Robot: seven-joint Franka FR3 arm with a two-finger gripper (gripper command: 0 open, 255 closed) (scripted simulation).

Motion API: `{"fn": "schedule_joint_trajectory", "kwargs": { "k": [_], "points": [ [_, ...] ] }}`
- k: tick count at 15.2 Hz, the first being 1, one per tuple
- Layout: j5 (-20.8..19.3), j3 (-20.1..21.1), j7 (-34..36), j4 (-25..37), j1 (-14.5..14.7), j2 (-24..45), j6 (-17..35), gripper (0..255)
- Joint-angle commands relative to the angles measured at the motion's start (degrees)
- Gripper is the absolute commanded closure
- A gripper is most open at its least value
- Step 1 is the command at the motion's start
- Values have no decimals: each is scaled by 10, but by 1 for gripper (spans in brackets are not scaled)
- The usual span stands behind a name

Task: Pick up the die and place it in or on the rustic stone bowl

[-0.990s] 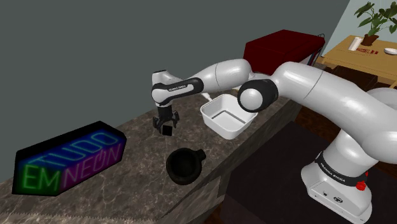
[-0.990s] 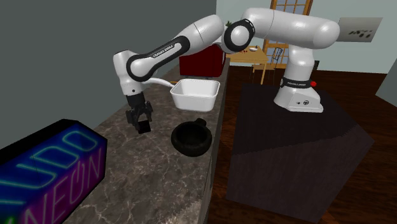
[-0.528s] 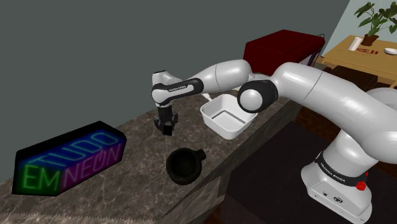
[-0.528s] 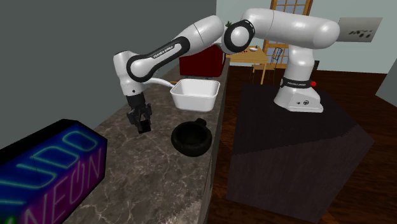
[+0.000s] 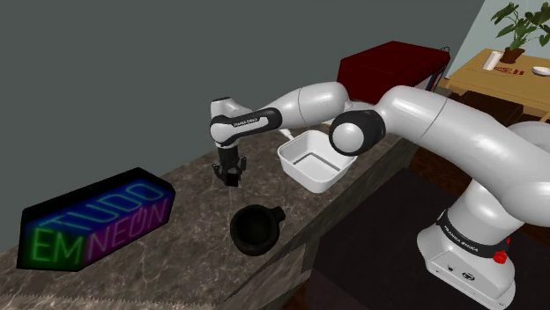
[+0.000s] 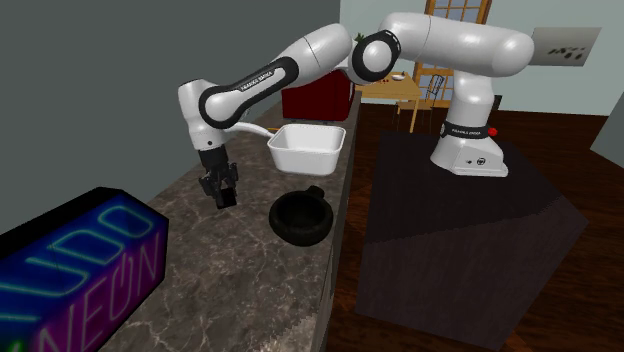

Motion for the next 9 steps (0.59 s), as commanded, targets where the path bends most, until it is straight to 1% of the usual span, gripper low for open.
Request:
{"fn": "schedule_joint_trajectory", "kwargs": {
  "k": [1, 4, 9],
  "points": [
    [0, 0, -1, 5, 0, 3, -3, 255],
    [0, 1, 2, -35, -6, -30, 3, 255],
    [2, 4, 6, -76, -12, -73, 1, 255]
  ]
}}
